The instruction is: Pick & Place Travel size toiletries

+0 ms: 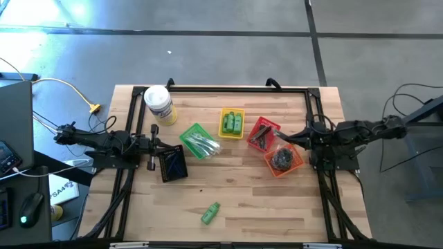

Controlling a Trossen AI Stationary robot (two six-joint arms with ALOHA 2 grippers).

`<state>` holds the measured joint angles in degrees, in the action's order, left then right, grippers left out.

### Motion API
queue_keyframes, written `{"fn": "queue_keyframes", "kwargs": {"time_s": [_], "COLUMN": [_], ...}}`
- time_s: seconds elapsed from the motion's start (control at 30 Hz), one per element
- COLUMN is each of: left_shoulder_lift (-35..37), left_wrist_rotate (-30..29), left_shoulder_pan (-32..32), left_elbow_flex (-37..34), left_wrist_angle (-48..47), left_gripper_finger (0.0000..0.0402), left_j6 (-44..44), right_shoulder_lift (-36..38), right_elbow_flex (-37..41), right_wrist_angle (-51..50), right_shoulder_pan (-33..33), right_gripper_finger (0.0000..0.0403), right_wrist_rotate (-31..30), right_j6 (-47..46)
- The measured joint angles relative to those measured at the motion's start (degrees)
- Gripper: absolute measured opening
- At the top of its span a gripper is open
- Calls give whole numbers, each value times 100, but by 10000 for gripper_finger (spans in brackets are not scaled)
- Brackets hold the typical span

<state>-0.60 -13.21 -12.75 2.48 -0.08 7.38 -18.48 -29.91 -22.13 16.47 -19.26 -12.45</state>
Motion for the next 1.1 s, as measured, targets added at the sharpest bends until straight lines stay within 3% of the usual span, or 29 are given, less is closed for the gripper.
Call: {"fn": "queue_keyframes", "kwargs": {"time_s": [0.57, 1.1], "left_shoulder_lift": [0, 0], "left_wrist_rotate": [0, 0], "left_shoulder_pan": [0, 0], "left_elbow_flex": [0, 0], "left_wrist_angle": [0, 2], "left_gripper_finger": [0, 0], "left_j6": [-9, -13], "right_shoulder_lift": [1673, 1801], "right_elbow_flex": [1234, 1844], "right_wrist_angle": [236, 782], "right_shoulder_pan": [0, 2], "right_gripper_finger": [3, 3], "right_wrist_rotate": [-215, -183], "right_j6": [-272, -486]}}
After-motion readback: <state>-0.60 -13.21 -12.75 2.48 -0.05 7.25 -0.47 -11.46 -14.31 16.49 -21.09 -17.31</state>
